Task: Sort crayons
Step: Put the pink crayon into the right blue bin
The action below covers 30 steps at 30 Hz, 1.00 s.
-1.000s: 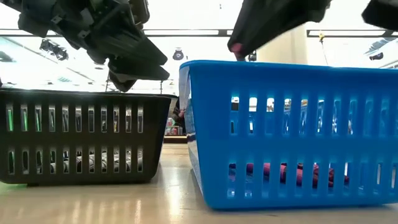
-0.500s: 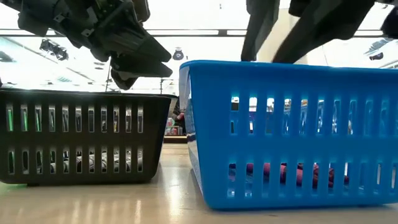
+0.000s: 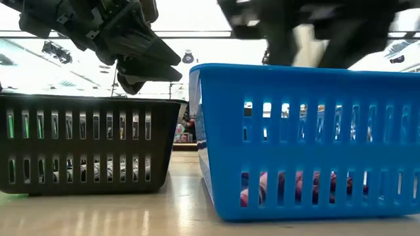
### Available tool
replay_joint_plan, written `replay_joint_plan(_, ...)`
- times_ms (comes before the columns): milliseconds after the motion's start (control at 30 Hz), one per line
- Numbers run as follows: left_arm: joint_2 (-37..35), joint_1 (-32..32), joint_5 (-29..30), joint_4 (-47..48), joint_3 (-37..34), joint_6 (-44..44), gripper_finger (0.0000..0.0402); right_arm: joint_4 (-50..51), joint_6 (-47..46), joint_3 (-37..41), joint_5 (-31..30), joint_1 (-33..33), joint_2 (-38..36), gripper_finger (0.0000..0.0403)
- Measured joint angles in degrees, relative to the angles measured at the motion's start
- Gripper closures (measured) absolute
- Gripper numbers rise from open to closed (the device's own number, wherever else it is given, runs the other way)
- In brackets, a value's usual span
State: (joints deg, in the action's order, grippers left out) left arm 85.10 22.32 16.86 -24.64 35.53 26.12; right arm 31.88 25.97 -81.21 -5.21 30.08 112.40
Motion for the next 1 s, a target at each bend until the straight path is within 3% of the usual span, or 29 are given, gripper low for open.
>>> replay_joint_plan(167, 0.0, 0.0, 0.0, 0.0, 0.0, -1.1, 0.0237, -0.3, 1.8, 0.0, 1.1, -1.0, 0.0, 0.029)
replay_joint_plan(367, 0.0, 0.0, 0.0, 0.0, 0.0, -1.2, 0.0237, -2.8, -2.0, 0.0, 9.7, -2.0, 0.0, 0.0299)
replay_joint_plan(567, 0.0, 0.0, 0.0, 0.0, 0.0, -1.2, 0.0237, -2.7, -6.6, 0.0, 13.8, -3.0, 0.0, 0.0303)
replay_joint_plan(1000, 0.4, -0.1, 0.5, -3.9, 0.0, -1.7, 0.0237, -1.0, -12.7, -4.1, 14.9, -3.1, 1.5, 0.0303)
